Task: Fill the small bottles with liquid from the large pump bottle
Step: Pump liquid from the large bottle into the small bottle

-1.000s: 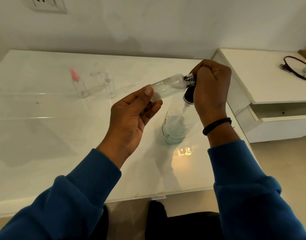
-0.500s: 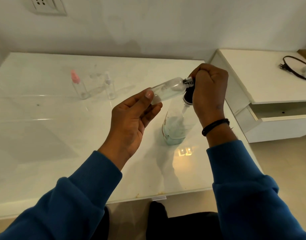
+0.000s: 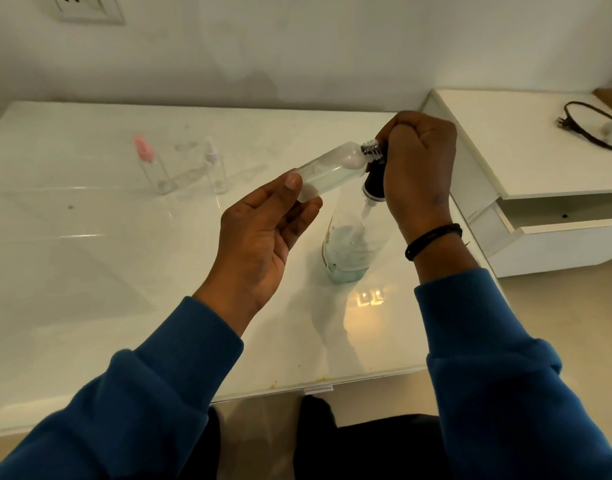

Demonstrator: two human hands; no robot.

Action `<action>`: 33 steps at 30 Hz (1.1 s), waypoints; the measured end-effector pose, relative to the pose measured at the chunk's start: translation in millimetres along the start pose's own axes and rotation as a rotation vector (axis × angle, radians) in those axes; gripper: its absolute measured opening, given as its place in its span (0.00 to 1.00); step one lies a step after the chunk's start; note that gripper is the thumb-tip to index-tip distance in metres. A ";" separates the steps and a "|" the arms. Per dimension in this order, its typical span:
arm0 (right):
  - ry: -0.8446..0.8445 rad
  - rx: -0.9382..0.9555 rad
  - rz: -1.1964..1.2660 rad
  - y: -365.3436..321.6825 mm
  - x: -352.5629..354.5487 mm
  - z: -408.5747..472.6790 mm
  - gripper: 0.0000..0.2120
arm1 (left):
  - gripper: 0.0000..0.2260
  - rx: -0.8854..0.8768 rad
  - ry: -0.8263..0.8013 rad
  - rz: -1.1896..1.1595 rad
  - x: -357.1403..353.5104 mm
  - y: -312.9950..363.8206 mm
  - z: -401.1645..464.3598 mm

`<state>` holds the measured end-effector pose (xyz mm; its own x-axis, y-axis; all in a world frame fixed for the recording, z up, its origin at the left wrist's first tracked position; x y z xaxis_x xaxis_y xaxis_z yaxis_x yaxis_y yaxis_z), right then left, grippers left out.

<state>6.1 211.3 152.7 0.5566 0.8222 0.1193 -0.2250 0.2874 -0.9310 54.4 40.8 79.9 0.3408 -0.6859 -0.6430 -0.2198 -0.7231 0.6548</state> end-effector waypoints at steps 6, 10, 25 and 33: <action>0.005 -0.033 -0.001 6.4 -2.3 -4.0 0.15 | 0.15 0.001 0.013 0.012 0.9 -0.4 -0.3; 0.007 0.009 -0.016 0.6 -0.8 0.3 0.16 | 0.17 0.003 -0.003 -0.002 -0.3 0.3 0.6; 0.038 -0.030 0.013 3.8 -0.8 -2.0 0.13 | 0.10 0.041 0.015 -0.003 1.4 -4.1 -0.5; 0.077 -0.025 -0.006 6.3 2.7 3.5 0.15 | 0.20 0.146 -0.009 -0.079 1.0 -13.8 -2.3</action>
<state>3.5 217.0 148.3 0.6183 0.7797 0.0987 -0.2023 0.2792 -0.9387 59.9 50.3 71.1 0.3543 -0.6266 -0.6942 -0.3237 -0.7786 0.5376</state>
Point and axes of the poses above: each hand's wrist, its own z-axis towards the middle knuckle, its own x-axis out of the back of the hand, y = z × x, the point moved 5 cm from there along z, towards the middle knuckle, and after that the axes turned 11 degrees about y, right-handed, at the moved point
